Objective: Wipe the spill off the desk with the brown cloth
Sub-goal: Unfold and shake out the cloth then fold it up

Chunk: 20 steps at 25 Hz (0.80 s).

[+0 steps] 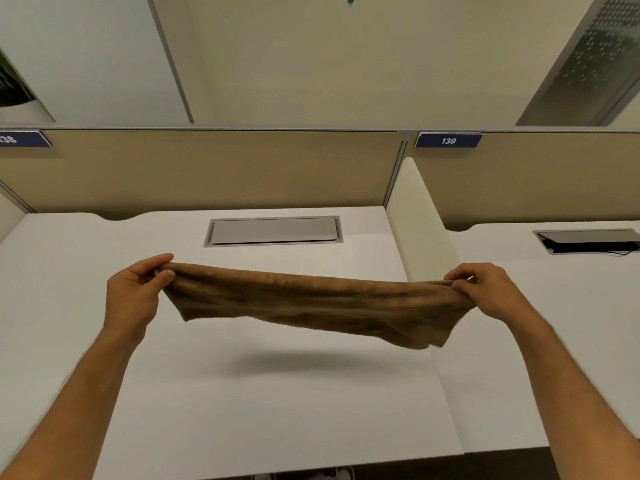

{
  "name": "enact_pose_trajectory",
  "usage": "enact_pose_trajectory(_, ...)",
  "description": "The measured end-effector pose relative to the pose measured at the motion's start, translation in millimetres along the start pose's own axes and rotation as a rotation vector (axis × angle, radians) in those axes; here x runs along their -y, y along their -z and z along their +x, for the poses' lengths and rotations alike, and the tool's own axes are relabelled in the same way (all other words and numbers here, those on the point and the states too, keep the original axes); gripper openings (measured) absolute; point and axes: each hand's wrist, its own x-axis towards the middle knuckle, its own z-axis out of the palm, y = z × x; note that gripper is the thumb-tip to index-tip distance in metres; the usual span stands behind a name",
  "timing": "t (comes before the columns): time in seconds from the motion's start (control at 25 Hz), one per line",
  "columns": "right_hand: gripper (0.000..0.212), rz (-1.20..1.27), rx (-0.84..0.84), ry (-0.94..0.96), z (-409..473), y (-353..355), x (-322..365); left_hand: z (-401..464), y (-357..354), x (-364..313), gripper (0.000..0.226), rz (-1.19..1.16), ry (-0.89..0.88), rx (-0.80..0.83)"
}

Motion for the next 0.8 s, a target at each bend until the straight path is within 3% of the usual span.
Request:
enact_pose_trajectory(0.2,0.014,0.081,0.022,0.023,6.0,4.4,-4.6,-5.2,-2.2,3.3,0.019,0.376,-0.145,-0.095)
enact_pose_trajectory(0.28,0.026,0.322,0.033,0.022,7.0,4.8,-1.4,-3.7,-2.9,2.4,0.012,0.451,-0.173,-0.106)
enact_pose_trajectory(0.4,0.028,0.731,-0.083,-0.106,11.1,-5.0,19.7,2.8,-9.2,-0.9,0.009,0.378,-0.053,-0.051)
enact_pose_trajectory(0.56,0.030,0.763,-0.183,-0.326,24.9,-35.1,61.9,9.7,-45.3,-22.4,0.013,0.267,0.051,-0.010)
enact_pose_trajectory(0.8,0.031,0.777,-0.179,-0.277,21.2,-99.1,136.1,-7.5,-116.3,-54.0,0.018,0.204,-0.002,0.214)
